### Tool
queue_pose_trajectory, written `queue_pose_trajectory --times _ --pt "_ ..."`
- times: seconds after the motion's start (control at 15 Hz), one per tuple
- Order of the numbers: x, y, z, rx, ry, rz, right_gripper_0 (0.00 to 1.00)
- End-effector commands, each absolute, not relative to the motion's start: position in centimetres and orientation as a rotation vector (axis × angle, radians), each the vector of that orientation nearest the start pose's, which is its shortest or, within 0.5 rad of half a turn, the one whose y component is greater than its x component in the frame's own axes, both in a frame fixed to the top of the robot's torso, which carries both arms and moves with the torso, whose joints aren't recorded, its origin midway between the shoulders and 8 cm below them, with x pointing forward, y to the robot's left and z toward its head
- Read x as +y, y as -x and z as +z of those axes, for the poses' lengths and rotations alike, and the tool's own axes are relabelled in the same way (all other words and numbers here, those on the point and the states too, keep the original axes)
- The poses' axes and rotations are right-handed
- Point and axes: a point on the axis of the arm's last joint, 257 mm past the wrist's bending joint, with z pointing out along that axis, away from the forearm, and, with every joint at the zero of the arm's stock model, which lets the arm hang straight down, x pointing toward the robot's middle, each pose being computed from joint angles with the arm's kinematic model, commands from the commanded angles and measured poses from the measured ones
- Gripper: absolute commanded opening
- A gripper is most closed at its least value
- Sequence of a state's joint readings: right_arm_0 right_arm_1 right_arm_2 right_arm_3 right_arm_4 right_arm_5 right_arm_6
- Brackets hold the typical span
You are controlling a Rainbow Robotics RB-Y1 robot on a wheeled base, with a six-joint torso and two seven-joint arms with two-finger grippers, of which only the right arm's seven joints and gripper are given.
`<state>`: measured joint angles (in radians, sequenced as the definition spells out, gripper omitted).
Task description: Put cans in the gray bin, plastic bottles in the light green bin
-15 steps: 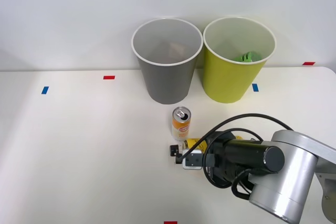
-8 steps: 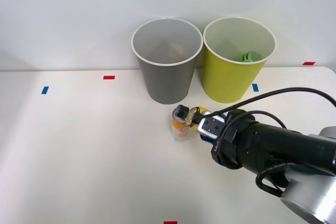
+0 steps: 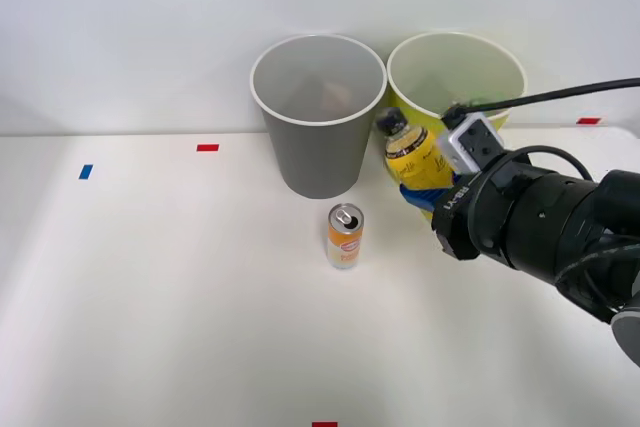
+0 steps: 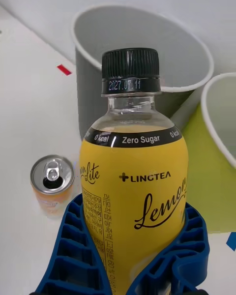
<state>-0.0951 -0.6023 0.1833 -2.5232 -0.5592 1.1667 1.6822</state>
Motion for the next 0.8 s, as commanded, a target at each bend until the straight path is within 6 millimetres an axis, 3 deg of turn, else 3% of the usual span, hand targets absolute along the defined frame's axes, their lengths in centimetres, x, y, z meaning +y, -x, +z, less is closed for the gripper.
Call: queue_pose_trajectory --times 0.07,0.6,0.8 --pt "-10.8 -42.1 -6.9 1.763 0.685 0.225 0.0" --pt "-12.2 -44.2 2.0 1.572 0.33 0.427 0.0" --pt "-13.3 -46.7 4.6 1.482 0.246 0.452 0.0"
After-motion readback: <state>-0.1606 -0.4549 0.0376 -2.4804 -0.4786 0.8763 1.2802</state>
